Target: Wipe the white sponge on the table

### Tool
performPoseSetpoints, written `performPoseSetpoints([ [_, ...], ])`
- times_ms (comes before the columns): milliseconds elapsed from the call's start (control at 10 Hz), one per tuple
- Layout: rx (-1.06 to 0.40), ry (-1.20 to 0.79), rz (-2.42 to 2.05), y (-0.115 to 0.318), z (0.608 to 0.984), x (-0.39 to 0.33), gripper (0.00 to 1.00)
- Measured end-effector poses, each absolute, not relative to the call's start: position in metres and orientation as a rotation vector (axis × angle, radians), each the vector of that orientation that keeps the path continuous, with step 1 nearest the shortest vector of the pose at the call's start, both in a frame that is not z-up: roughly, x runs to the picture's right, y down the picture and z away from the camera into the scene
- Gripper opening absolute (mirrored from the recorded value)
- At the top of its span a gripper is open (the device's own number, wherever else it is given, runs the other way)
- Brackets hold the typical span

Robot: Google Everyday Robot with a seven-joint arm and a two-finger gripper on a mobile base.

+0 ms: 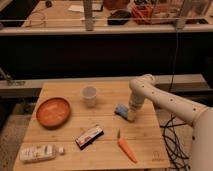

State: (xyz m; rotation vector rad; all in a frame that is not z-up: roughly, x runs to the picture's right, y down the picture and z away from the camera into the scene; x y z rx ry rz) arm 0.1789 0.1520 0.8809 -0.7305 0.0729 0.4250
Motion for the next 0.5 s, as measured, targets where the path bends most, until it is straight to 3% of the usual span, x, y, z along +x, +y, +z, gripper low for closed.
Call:
performPoseSetpoints([
  [500,-0.722,0.092,0.440,0.1555,0.8758,0.1716,0.00],
])
